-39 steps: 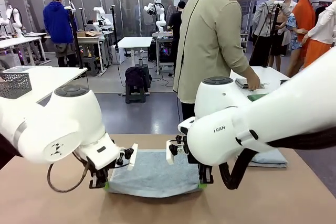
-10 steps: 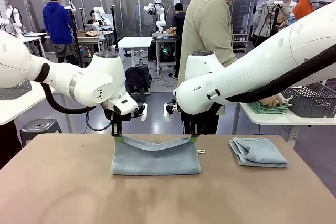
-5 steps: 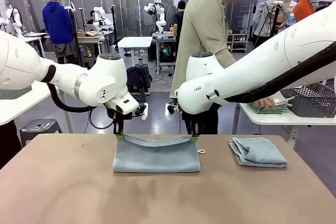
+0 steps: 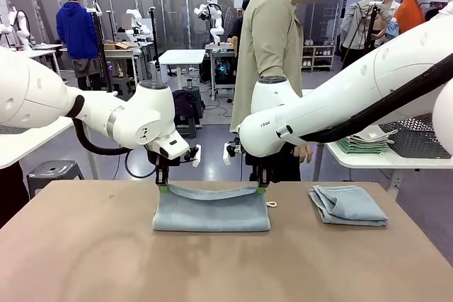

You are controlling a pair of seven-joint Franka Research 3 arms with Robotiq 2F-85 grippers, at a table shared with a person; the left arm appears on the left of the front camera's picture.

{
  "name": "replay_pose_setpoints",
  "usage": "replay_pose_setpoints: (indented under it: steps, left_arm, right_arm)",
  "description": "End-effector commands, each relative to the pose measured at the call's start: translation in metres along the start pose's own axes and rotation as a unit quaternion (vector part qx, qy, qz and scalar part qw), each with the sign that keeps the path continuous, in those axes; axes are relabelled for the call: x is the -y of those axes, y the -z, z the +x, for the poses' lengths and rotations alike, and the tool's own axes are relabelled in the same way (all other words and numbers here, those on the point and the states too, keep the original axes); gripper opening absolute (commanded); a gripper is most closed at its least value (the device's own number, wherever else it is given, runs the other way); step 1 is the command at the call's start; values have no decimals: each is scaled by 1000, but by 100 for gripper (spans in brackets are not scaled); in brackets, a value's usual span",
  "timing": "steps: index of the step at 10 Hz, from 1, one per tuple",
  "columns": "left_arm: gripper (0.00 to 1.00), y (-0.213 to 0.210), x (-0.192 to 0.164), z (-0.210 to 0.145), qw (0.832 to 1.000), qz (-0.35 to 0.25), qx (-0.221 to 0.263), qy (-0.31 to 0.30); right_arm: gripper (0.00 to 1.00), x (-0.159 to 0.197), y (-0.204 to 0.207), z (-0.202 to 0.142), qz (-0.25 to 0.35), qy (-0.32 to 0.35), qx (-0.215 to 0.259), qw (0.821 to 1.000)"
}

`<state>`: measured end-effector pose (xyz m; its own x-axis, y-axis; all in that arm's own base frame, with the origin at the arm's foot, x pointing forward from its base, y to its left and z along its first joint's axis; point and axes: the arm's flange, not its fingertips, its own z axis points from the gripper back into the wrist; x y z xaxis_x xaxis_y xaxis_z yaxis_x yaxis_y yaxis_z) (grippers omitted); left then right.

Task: Fold the towels and place them in the basket.
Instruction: When a person lays out a Towel with hook on the table, fold it in half twice.

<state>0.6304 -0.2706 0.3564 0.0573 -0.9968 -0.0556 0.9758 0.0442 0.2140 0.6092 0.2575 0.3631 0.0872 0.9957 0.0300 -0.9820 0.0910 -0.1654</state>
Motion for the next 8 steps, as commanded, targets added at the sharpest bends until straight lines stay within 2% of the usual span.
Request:
replay_pose_setpoints:
  steps: [1, 2, 3, 4, 5, 6, 7, 8]
  left_arm:
    - [4, 6, -10, 2, 1000, 0, -12, 9]
    - [6, 8, -11, 3, 1000, 2, -9, 9]
    - [24, 6, -10, 2, 1000, 11, -5, 8]
    - [26, 3, -9, 0, 1000, 28, -4, 4]
    - [43, -2, -8, -4, 999, 45, 0, -2]
    - [45, -10, -7, -9, 998, 62, 4, -8]
    - [62, -17, -8, -14, 997, 73, 5, -14]
    - [65, -24, -8, -20, 996, 86, 9, -25]
  right_arm:
    - [7, 6, 8, 0, -9, 13, -4, 1000]
    - [16, 7, 10, -1, -7, 18, -3, 1000]
    - [26, 7, 9, -1, -12, 15, -1, 1000]
    - [36, 7, 6, -1, -20, 13, 3, 1000]
    - [46, 7, 2, -2, -27, 14, 4, 1000]
    - [55, 8, -7, -2, -41, 13, 3, 999]
    - [66, 9, -17, -3, -54, 15, 3, 998]
    - [75, 9, -27, -3, -69, 15, 6, 998]
